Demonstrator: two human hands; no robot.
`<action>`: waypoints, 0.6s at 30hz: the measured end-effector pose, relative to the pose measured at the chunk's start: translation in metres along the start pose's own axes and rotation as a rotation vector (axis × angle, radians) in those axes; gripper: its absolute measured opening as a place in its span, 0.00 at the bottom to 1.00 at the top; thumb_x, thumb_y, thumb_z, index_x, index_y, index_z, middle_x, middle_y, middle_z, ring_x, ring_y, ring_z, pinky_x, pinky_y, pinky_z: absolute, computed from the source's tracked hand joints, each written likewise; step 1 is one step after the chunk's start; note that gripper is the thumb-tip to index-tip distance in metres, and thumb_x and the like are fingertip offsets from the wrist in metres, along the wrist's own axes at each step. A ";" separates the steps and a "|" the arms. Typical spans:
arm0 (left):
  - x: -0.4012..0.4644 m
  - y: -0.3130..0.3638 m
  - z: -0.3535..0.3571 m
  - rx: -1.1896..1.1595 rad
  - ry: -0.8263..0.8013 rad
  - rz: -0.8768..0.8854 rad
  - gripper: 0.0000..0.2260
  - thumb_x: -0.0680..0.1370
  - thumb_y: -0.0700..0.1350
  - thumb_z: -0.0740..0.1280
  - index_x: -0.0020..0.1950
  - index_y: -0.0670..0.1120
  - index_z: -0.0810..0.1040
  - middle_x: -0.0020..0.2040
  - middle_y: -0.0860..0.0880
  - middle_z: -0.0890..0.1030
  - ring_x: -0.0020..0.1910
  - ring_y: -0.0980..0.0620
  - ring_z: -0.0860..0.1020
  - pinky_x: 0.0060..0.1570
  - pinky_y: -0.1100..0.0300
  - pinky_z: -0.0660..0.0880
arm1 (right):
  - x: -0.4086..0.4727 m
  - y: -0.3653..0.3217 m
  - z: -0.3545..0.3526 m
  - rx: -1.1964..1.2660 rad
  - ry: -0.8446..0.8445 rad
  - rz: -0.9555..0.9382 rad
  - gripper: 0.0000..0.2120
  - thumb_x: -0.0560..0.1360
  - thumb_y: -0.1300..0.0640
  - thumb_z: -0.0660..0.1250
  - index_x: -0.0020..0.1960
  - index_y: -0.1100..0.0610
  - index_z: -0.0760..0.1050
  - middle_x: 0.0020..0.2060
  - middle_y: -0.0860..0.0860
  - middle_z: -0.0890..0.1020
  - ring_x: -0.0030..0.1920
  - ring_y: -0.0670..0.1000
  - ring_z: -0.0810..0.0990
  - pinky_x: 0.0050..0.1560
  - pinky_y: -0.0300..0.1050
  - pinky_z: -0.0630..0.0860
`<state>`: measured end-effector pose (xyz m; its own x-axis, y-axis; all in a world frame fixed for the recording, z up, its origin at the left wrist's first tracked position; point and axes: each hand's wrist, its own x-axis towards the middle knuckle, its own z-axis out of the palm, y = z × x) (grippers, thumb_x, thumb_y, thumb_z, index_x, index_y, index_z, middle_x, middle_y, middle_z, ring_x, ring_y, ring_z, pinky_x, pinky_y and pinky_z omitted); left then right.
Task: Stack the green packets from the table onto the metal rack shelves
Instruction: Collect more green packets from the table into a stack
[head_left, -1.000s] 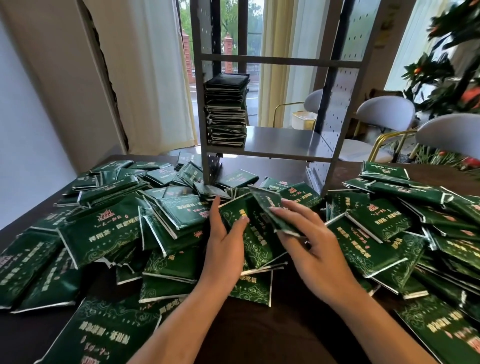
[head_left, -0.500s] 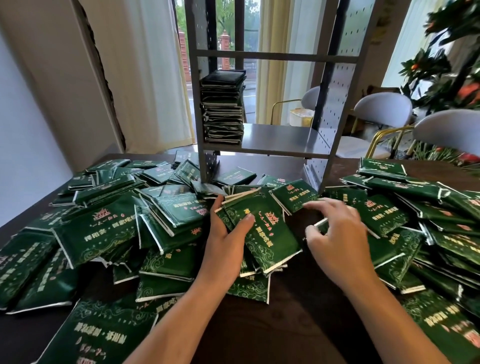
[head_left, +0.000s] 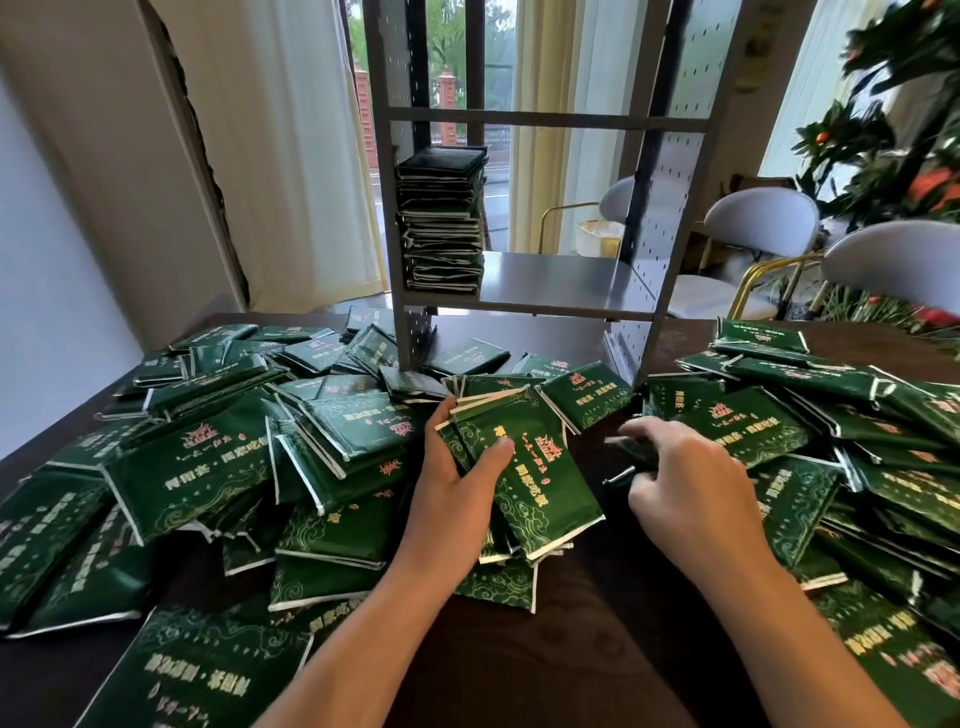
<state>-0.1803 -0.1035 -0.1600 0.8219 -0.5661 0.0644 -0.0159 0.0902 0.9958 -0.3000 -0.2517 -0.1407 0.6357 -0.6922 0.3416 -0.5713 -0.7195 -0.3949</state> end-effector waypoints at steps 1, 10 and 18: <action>0.000 0.000 0.000 0.006 -0.002 0.001 0.25 0.82 0.43 0.66 0.75 0.58 0.63 0.51 0.61 0.84 0.51 0.62 0.83 0.45 0.66 0.78 | 0.000 0.000 0.000 0.076 0.045 -0.008 0.25 0.70 0.68 0.67 0.63 0.49 0.79 0.56 0.50 0.84 0.45 0.54 0.81 0.47 0.45 0.74; -0.001 -0.001 0.000 0.078 0.002 0.019 0.20 0.81 0.48 0.66 0.72 0.59 0.67 0.52 0.65 0.82 0.51 0.65 0.81 0.55 0.61 0.76 | -0.005 -0.008 -0.004 0.793 0.133 -0.020 0.24 0.71 0.79 0.65 0.43 0.49 0.81 0.45 0.49 0.83 0.33 0.40 0.77 0.30 0.29 0.68; -0.002 -0.001 0.001 0.133 -0.012 0.018 0.16 0.82 0.48 0.66 0.68 0.60 0.70 0.48 0.69 0.81 0.46 0.70 0.80 0.43 0.70 0.74 | -0.002 -0.008 -0.003 1.008 0.198 -0.077 0.19 0.73 0.77 0.66 0.34 0.57 0.81 0.48 0.47 0.86 0.59 0.47 0.81 0.54 0.37 0.78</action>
<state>-0.1827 -0.1031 -0.1610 0.8138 -0.5753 0.0821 -0.1062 -0.0083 0.9943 -0.2983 -0.2449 -0.1355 0.5033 -0.7089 0.4942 0.2260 -0.4440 -0.8671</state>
